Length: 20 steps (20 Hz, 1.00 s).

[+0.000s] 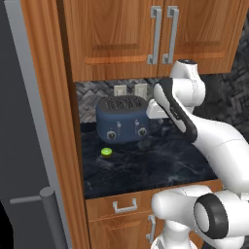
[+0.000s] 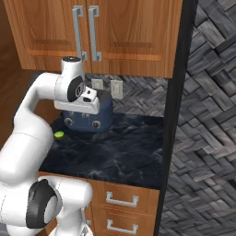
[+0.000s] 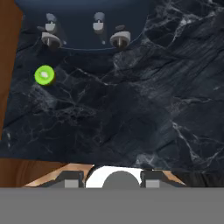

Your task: Place the kiwi in the correct fridge rack based on whether it is a fruit or vegetable. Finally, close the fridge door.

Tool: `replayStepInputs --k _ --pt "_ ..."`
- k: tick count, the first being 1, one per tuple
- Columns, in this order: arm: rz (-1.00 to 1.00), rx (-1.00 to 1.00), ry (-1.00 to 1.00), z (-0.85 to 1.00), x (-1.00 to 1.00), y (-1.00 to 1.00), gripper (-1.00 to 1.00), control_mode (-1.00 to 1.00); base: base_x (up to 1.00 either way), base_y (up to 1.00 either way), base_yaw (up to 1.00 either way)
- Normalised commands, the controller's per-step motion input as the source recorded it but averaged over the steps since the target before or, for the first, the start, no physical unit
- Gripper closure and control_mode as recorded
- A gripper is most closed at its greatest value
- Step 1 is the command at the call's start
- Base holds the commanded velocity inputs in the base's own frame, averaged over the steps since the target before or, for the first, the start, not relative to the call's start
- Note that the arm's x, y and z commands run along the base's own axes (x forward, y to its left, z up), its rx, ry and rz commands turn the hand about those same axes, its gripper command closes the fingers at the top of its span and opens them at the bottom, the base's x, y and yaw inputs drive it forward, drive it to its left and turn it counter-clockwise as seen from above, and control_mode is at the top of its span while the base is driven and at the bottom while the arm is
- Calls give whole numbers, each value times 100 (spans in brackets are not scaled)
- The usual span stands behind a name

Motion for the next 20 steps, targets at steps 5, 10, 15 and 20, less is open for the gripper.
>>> replayStepInputs --k 5,10,15,20 --pt "-1 -2 3 -36 10 54 -100 -100 0 0 0" --pt "-5 0 2 -74 12 100 -100 -100 0 0 0" --pt "0 2 7 -61 13 54 -100 -100 0 0 0" --pt "0 0 11 -38 1 24 -100 -100 0 0 0"
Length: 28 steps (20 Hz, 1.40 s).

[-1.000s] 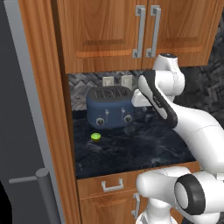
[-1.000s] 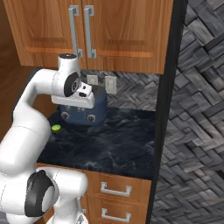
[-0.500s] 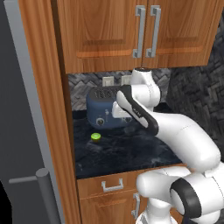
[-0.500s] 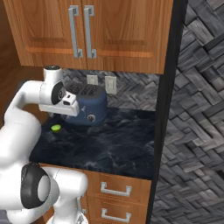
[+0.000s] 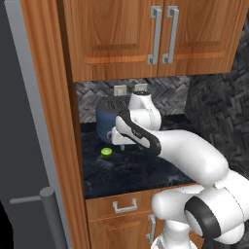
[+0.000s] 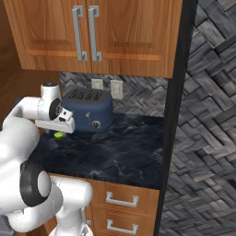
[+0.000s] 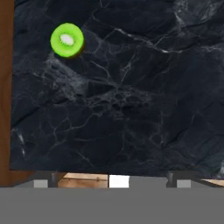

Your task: Place the kiwi in the correct fridge rack based on whether it is a fruit or vegetable. Finally, close the fridge door.

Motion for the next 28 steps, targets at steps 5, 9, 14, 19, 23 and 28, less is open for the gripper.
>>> replayStepInputs --k 5,9,14,19,23,28 --pt "0 0 0 -38 14 15 -100 -100 0 0 0" --pt "0 2 0 -32 37 16 -100 -100 0 0 0" --pt "0 1 0 -1 44 22 -100 -100 0 0 0" --pt "0 0 0 -14 43 42 -100 -100 0 0 0" --pt "0 0 0 -31 37 25 -100 -100 0 0 0" --pt "0 0 0 -32 32 18 -100 -100 0 0 0"
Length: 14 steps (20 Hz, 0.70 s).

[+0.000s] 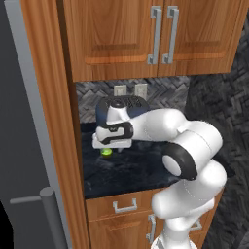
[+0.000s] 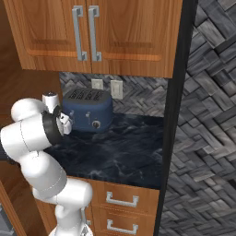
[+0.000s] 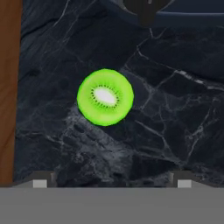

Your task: Place the kiwi in the correct fridge rack based on whether it is a fruit or vegetable. Finally, close the fridge door.

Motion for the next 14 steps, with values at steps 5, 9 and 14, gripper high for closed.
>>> replayStepInputs --k 5,9,14 --pt "0 0 0 -29 22 6 -100 -100 0 0 0" --pt "0 0 0 -21 22 2 -100 -100 0 0 0" --pt "0 0 -1 -15 27 8 -100 -100 0 0 0"
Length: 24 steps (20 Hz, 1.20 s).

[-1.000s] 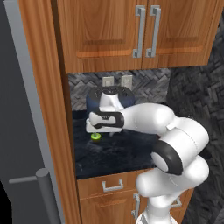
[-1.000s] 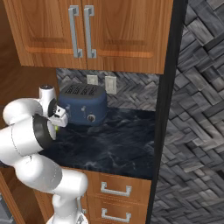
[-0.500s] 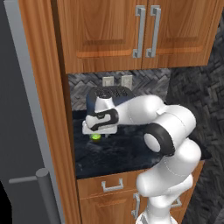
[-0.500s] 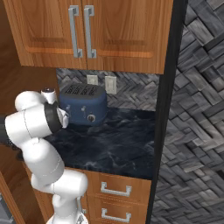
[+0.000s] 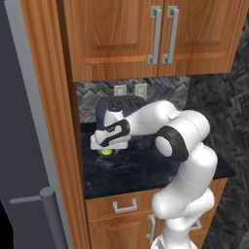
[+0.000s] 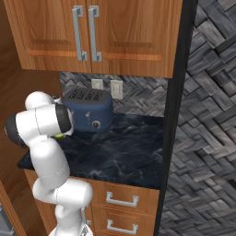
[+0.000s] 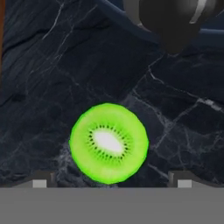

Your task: Place the kiwi in the correct fridge rack based on whether it is a fruit or vegetable. Finally, close the fridge door.

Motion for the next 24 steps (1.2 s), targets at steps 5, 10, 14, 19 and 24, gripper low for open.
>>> replayStepInputs --k 5,10,14,19,24 --pt "0 0 -1 -17 21 11 -100 -100 0 0 0" --pt "0 0 0 -19 3 3 -100 -100 0 0 0" --pt "0 0 0 -24 3 1 -100 -100 0 0 0" --pt "0 0 0 -25 5 3 100 -100 0 0 0" --pt "2 0 0 -17 11 10 100 -100 0 0 0"
